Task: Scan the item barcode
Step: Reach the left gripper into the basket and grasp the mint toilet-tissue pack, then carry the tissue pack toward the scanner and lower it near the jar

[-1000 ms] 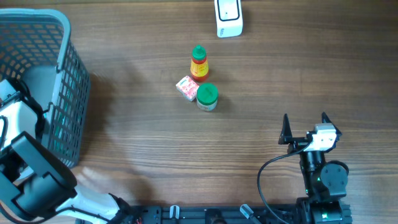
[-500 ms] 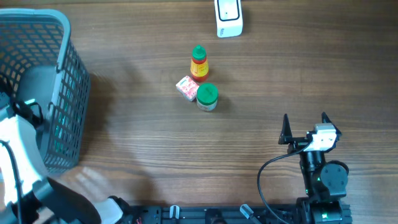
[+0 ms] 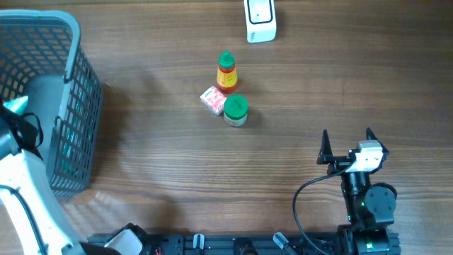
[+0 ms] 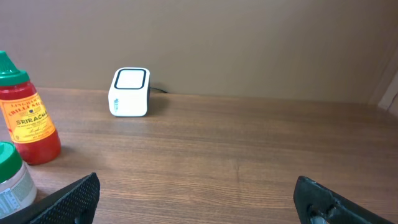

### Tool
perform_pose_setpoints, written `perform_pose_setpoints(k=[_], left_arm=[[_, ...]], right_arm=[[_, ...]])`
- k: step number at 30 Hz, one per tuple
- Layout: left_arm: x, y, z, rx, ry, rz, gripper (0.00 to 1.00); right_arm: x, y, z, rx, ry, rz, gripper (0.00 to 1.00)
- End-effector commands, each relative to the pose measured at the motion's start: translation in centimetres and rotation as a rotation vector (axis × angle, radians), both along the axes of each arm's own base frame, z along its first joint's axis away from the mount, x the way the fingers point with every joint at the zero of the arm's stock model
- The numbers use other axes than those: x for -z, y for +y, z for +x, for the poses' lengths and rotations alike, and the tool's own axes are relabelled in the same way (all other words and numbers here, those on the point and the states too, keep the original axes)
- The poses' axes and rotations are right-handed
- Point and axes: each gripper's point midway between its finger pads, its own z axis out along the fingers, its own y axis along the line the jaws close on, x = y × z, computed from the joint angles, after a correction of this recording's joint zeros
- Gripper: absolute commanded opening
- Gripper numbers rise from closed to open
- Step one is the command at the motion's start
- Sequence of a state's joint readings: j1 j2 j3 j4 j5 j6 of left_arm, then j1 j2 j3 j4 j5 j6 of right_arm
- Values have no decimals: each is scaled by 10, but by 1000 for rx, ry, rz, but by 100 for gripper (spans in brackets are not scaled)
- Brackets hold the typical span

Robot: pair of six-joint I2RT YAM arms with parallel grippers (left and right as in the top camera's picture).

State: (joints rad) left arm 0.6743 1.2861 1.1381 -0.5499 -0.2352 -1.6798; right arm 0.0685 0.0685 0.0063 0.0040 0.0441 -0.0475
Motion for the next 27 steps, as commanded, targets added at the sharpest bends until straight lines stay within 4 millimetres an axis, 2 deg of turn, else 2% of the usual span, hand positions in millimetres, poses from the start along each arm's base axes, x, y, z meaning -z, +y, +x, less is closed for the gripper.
perform_pose_setpoints(k=[1, 4, 8, 11, 15, 23, 27], left_arm=[[-38, -16, 10, 136, -96, 76, 4], [-58, -27, 14, 170, -150, 111, 4], [-83, -52, 26, 244, -219, 162, 4], [-104, -81, 44, 359, -258, 232, 4], [-121, -117, 66, 488, -303, 283, 4], [-122, -190, 93, 713, -314, 294, 4], [-109, -239, 105, 879, -265, 312, 4]], right_arm=[[-1, 2, 0, -12, -2, -4, 100], [-1, 2, 0, -12, -2, -4, 100], [-1, 2, 0, -12, -2, -4, 100], [-1, 2, 0, -12, -2, -4, 100], [-1, 2, 0, -12, -2, -4, 100], [-1, 2, 0, -12, -2, -4, 100], [-1, 2, 0, -12, -2, -4, 100]])
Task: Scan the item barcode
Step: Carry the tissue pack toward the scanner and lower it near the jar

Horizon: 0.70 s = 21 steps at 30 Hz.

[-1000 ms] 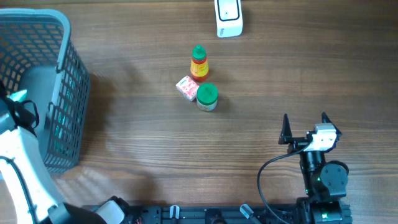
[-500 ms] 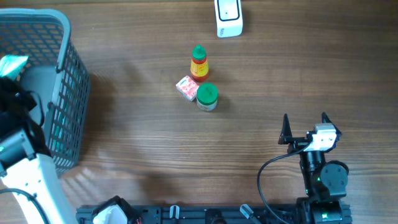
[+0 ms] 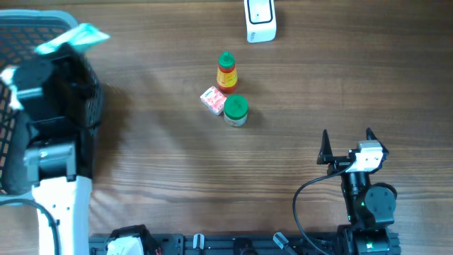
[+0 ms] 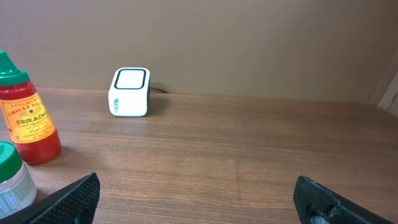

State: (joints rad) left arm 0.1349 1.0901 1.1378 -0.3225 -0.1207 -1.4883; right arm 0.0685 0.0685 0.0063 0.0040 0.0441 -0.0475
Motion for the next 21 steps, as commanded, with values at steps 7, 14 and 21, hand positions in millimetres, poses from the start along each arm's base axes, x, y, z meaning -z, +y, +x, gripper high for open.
perform_pose_setpoints(k=[7, 14, 21], left_arm=[[65, -113, 18, 317, 233, 139, 4], [130, -164, 8, 428, 457, 213, 4], [206, -198, -2, 526, 693, 270, 4]], right_arm=[[-1, 2, 0, -12, -2, -4, 100], [-1, 2, 0, -12, -2, -4, 100], [-1, 2, 0, -12, -2, -4, 100]])
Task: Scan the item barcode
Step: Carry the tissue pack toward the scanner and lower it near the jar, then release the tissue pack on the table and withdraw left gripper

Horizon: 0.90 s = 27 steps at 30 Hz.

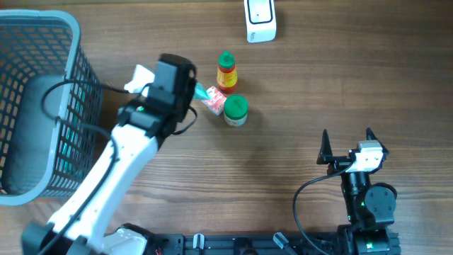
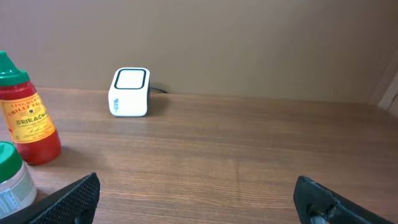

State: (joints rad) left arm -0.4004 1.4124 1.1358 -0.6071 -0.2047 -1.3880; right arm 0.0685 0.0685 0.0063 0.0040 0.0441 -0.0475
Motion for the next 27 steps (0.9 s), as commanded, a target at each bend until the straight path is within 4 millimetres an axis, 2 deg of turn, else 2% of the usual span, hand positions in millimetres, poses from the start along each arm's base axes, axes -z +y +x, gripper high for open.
perform_pose_setpoints(k=[1, 2, 3, 6, 9, 10, 11, 12, 14, 18, 21, 24, 27], left_arm=[[41, -16, -2, 53, 101, 64, 4], [48, -21, -2, 66, 119, 63, 4], [65, -29, -4, 91, 163, 68, 4], [89, -42, -10, 131, 232, 61, 4], [100, -47, -14, 149, 268, 58, 4], [100, -47, -14, 150, 268, 58, 11], [100, -48, -15, 152, 267, 58, 24], [100, -50, -15, 158, 271, 48, 49], [99, -57, -19, 183, 283, 11, 64], [91, -63, -21, 206, 276, -27, 71], [76, -63, -20, 210, 236, -39, 77], [48, -57, -12, 183, 138, -31, 80], [14, -40, -1, 111, 4, 14, 86]], right_arm=[[-1, 2, 0, -12, -2, -4, 100], [-1, 2, 0, -12, -2, -4, 100], [-1, 2, 0, -12, -2, -4, 100], [-1, 2, 0, -12, -2, -4, 100], [-1, 2, 0, -12, -2, -4, 100], [-1, 2, 0, -12, -2, -4, 100], [-1, 2, 0, -12, -2, -4, 100], [-1, 2, 0, -12, -2, -4, 100], [-1, 2, 0, -12, -2, -4, 100], [-1, 2, 0, -12, -2, -4, 100], [-1, 2, 0, -12, -2, -4, 100], [-1, 2, 0, -12, -2, -4, 100], [-1, 2, 0, -12, -2, -4, 100]])
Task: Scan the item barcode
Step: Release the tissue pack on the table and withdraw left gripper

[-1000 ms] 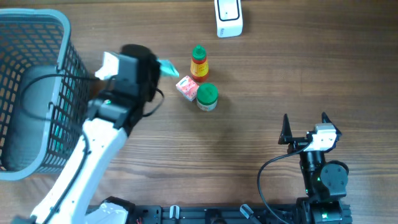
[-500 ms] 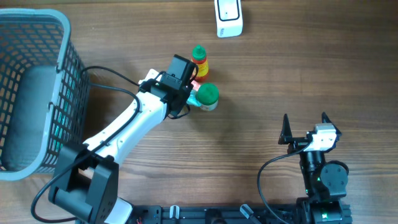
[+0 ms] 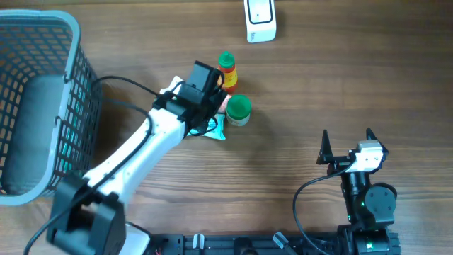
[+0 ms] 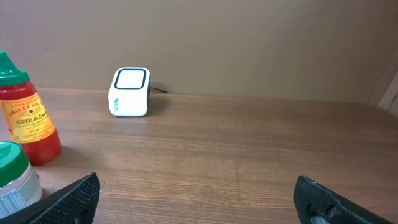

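Note:
The white scanner [image 3: 260, 20] stands at the table's far edge, also in the right wrist view as the scanner [image 4: 130, 92]. My left gripper [image 3: 204, 113] reaches in from the lower left, right beside the green-lidded jar [image 3: 237, 109] and the sriracha bottle [image 3: 226, 69]. A teal-and-white packet [image 3: 214, 129] sticks out from under it; the fingers are hidden beneath the wrist. The small pink box is mostly covered by the gripper. My right gripper [image 3: 347, 142] rests open at the lower right, nothing between its fingers [image 4: 78, 199].
A large grey mesh basket [image 3: 71, 85] fills the left side. The left arm lies diagonally from the lower left to the middle. The bottle [image 4: 28, 118] and the jar [image 4: 13, 171] stand at the left edge of the right wrist view.
The left gripper has moved right and toward me, from left of the pink box to over it. The teal packet now shows below the gripper. The jar has shifted slightly.
First the left arm was down in the basket. Then it was raised over the basket's rim with a teal packet in its gripper. Then it carried the packet beside the pink box, and now it is over the box by the jar. The right arm stayed still.

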### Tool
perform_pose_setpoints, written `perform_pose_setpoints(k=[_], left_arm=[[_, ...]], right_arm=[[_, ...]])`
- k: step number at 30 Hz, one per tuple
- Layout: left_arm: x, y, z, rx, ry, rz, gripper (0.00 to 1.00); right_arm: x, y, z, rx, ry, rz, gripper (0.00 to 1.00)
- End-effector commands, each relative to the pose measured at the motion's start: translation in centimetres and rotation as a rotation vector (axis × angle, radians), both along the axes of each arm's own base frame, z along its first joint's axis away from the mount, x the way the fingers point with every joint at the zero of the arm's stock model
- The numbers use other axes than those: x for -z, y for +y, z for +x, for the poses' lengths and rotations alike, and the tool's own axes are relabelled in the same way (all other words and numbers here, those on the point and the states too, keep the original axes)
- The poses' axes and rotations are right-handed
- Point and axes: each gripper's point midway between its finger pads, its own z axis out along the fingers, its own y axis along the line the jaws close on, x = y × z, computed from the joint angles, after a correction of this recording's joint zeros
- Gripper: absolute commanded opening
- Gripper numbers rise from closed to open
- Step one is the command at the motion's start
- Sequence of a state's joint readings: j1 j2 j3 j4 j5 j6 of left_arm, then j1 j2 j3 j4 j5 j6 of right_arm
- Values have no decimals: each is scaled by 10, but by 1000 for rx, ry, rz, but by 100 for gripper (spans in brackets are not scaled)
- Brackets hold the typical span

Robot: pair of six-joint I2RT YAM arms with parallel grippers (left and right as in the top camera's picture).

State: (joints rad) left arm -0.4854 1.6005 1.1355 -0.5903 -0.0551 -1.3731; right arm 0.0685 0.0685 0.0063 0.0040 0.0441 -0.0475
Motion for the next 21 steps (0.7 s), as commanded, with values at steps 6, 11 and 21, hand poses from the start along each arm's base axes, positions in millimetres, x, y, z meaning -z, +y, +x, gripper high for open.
perform_pose_setpoints(k=[6, 11, 21], left_arm=[[-143, 81, 28, -326, -524, 137, 98], [-210, 142, 31, -582, -755, 141, 99], [-298, 260, 30, -959, -1106, 57, 100]], right_arm=[[-1, 2, 0, -12, -2, -4, 100], [-1, 2, 0, -12, -2, -3, 100], [-1, 2, 0, -12, -2, -4, 100]])
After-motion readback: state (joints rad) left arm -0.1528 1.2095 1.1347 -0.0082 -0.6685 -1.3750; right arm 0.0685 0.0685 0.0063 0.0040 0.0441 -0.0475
